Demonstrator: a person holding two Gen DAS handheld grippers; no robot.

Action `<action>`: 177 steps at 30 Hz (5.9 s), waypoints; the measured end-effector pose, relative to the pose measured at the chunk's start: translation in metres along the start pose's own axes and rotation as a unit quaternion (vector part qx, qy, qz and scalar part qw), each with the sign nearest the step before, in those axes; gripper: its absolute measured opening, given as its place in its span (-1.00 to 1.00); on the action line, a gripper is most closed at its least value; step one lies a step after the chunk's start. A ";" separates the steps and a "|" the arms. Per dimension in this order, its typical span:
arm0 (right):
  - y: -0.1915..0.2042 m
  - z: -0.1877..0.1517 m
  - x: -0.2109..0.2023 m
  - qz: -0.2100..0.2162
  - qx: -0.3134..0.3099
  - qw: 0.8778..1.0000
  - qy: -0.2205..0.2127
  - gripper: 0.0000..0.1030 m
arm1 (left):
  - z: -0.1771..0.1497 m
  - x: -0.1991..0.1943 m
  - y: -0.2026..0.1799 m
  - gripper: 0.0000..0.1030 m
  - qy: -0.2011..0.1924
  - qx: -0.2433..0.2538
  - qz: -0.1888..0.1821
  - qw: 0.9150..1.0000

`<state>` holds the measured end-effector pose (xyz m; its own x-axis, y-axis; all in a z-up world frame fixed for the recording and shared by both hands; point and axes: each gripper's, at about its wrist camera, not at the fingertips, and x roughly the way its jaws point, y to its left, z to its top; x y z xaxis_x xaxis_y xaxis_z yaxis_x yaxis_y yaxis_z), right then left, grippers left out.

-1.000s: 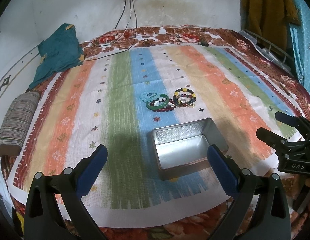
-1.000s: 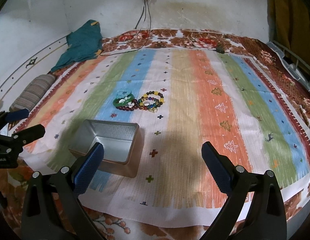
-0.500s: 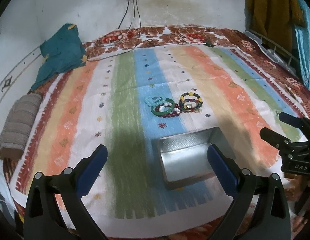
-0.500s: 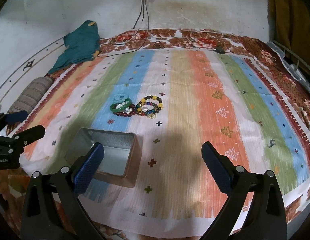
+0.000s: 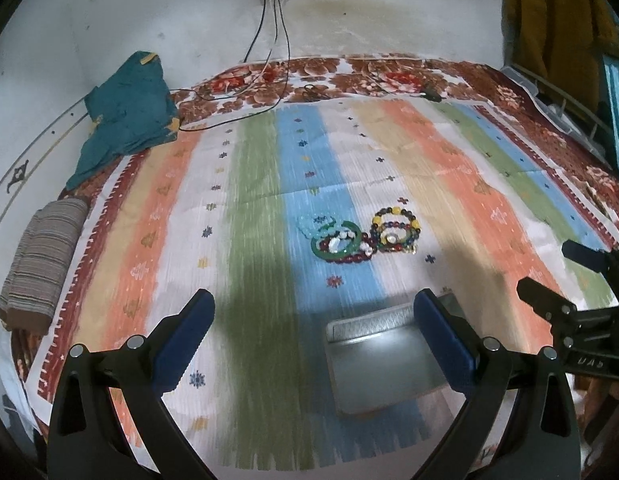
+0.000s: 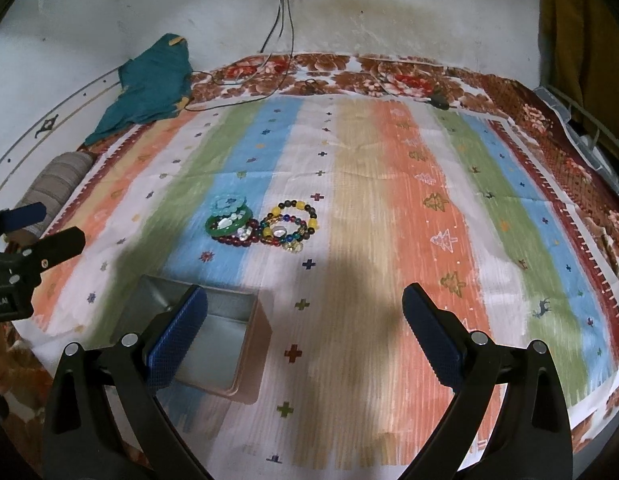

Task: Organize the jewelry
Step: 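Move both tools forward toward the bracelet cluster beside the silver tin, then lower both open tools over the bracelet cluster, then grasp the aqua bead bracelet with the left tool while the right tool grasps the multicolour bead bracelet, then carry both bracelets over the silver tin and open both tools to drop them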

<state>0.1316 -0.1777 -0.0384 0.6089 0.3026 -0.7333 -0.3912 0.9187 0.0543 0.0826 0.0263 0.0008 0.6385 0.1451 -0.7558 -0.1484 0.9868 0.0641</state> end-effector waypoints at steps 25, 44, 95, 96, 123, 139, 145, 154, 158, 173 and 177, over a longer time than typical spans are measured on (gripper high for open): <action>-0.005 0.031 0.055 0.002 0.027 0.999 0.040 0.92 | 0.048 0.063 0.021 0.89 0.047 -0.064 -0.001 0.997; -0.009 0.049 0.104 0.010 0.044 0.996 0.079 0.92 | 0.065 0.126 0.027 0.89 0.096 -0.082 -0.007 0.992; -0.008 0.053 0.210 0.045 0.089 0.981 0.168 -0.51 | 0.060 0.266 0.039 -0.33 0.170 -0.073 -0.043 0.982; -0.008 0.053 0.210 0.043 0.089 0.981 0.168 -0.54 | 0.059 0.267 0.040 -0.41 0.169 -0.073 -0.042 0.982; 0.004 0.059 0.169 0.011 0.027 0.991 0.128 -0.80 | 0.068 0.212 0.049 -0.79 0.129 -0.068 -0.032 0.989; 0.019 0.058 0.127 0.033 -0.002 0.996 0.077 -0.80 | 0.065 0.150 0.044 -0.79 0.084 -0.061 -0.034 0.994; 0.023 0.061 0.103 0.035 -0.007 0.998 0.052 -0.80 | 0.061 0.123 0.041 -0.79 0.064 -0.066 -0.053 0.994; 0.026 0.060 0.064 0.040 -0.001 0.999 -0.004 -0.80 | 0.054 0.093 0.024 -0.79 0.044 -0.042 -0.061 0.996; 0.029 0.060 0.054 0.041 -0.006 0.999 -0.016 -0.80 | 0.051 0.079 0.015 -0.79 0.026 -0.026 -0.058 0.998; 0.044 0.049 0.025 0.064 -0.024 0.997 -0.035 -0.80 | 0.034 0.043 0.004 -0.79 0.002 -0.001 -0.076 0.997; 0.050 0.041 0.018 0.067 -0.031 0.997 -0.035 -0.80 | 0.027 0.029 0.001 -0.79 -0.007 0.006 -0.080 0.997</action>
<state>0.1512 -0.1160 -0.0215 0.5944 0.4408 -0.6726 -0.5124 0.8522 0.1057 0.1213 0.0336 -0.0036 0.6644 -0.0134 -0.7473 -0.0350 0.9982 -0.0490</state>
